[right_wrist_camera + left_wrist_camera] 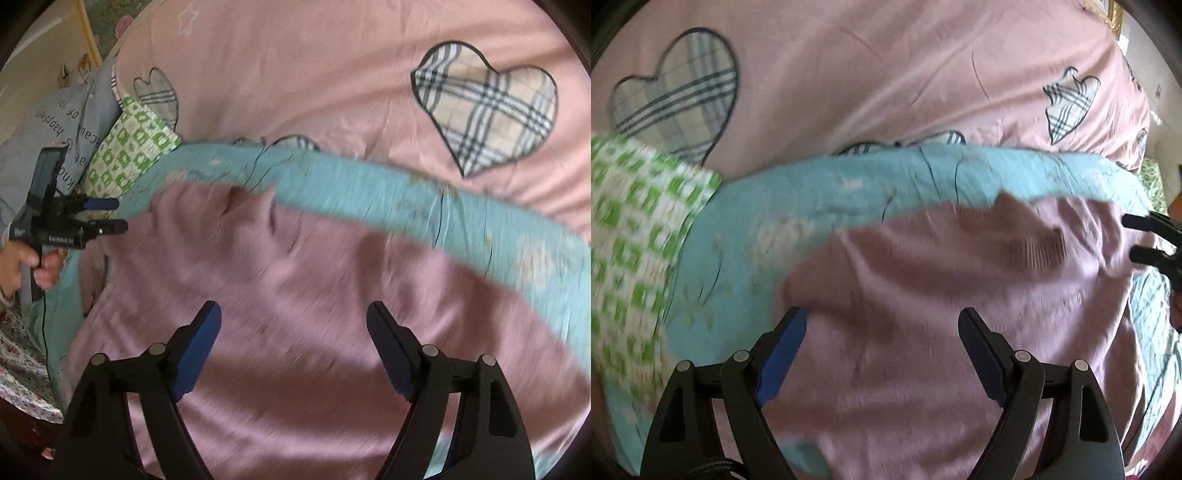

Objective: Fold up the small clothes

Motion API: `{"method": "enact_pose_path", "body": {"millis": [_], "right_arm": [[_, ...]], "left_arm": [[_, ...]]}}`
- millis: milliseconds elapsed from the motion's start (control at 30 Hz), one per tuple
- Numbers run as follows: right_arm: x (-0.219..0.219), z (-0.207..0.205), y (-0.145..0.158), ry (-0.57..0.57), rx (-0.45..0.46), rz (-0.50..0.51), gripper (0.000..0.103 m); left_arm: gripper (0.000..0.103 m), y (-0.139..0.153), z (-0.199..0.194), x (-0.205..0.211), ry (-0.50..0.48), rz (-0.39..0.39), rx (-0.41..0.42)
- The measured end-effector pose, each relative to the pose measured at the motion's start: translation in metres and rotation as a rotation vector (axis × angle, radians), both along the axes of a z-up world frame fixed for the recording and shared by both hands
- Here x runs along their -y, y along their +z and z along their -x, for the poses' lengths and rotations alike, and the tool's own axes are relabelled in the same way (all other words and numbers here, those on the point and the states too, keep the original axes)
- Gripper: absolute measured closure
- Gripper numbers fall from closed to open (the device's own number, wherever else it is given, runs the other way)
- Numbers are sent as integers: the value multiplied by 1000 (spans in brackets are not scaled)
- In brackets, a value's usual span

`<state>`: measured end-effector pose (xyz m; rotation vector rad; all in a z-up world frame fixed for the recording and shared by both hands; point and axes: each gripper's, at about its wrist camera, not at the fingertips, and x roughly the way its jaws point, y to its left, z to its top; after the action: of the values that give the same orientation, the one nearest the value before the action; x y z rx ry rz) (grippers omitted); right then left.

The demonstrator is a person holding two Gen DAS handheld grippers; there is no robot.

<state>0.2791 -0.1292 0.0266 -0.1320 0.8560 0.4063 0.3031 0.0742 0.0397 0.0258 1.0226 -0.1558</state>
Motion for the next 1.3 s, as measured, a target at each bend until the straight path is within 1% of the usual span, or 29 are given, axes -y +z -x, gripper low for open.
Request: {"method": "enact_pose_path", "body": {"millis": [67,100,133,167,233,367,467,500,533,567,600,633,667,700,767,800,833,867,933,1000,1033,1067,1133,1200,1267,1300], "right_arm": [[12,-30,1,-2,-6,-1,22],[16,-38,0,-2,-8,-10,22],[21,-52,-2,-4,-23,-16,22],[26,-70,-4,-3,-40,-14,24],[30,-87,-11,6,-59,-16,26],[26,-126,-29,53,-124,9,29],[16,-138,-44,106,-172,23,29],[14,-139,-50,120,-183,41,33],[11,-140,-55,134,-192,62,37],[8,-140,-58,148,-191,84,46],[7,-138,-59,155,-180,95,56],[7,-136,-59,158,-176,98,62],[8,-135,-60,160,-178,89,77],[9,-134,-59,160,-180,85,90],[9,-128,-55,154,-156,99,93],[7,-122,-51,150,-128,104,94],[5,-120,-47,131,-87,121,94],[10,-118,-35,75,-35,130,95],[23,-121,-18,-22,31,91,95],[41,-128,-3,-141,75,36,95],[50,-134,0,-196,72,-5,95],[52,-138,-2,-223,63,-20,95],[47,-147,-11,-258,38,-10,95],[43,-151,-23,-292,12,10,95],[42,-152,-25,-324,7,-3,95],[43,-152,-24,-335,1,-15,94]], "left_arm": [[18,-2,-24,-4,-33,30,-17],[18,-4,-37,-5,-53,48,-34],[18,-7,-48,-6,-69,55,-51],[18,-11,-59,-7,-91,70,-69],[18,-20,-81,-7,-131,95,-116],[18,-43,-106,-5,-171,64,-194],[20,-60,-117,-4,-197,56,-245],[20,-63,-118,-2,-203,53,-252],[24,-67,-118,0,-209,44,-253],[28,-68,-118,3,-216,38,-248],[38,-69,-116,7,-234,39,-240],[58,-68,-112,9,-251,45,-233],[73,-69,-108,13,-276,49,-231],[95,-68,-103,19,-309,43,-227],[95,-63,-94,30,-334,-18,-168],[96,-61,-92,34,-331,-36,-145],[96,-53,-90,32,-308,-32,-110],[96,-45,-90,29,-275,-17,-76],[97,-36,-97,20,-185,1,-28],[97,-36,-106,12,-111,6,-7],[97,-40,-110,10,-78,5,-7],[97,-46,-113,10,-56,-3,-8],[97,-59,-114,18,-35,-52,-5],[96,-68,-114,19,-9,-72,-5],[95,-73,-115,18,30,-50,-14],[92,-72,-114,15,43,-40,-14]]}}
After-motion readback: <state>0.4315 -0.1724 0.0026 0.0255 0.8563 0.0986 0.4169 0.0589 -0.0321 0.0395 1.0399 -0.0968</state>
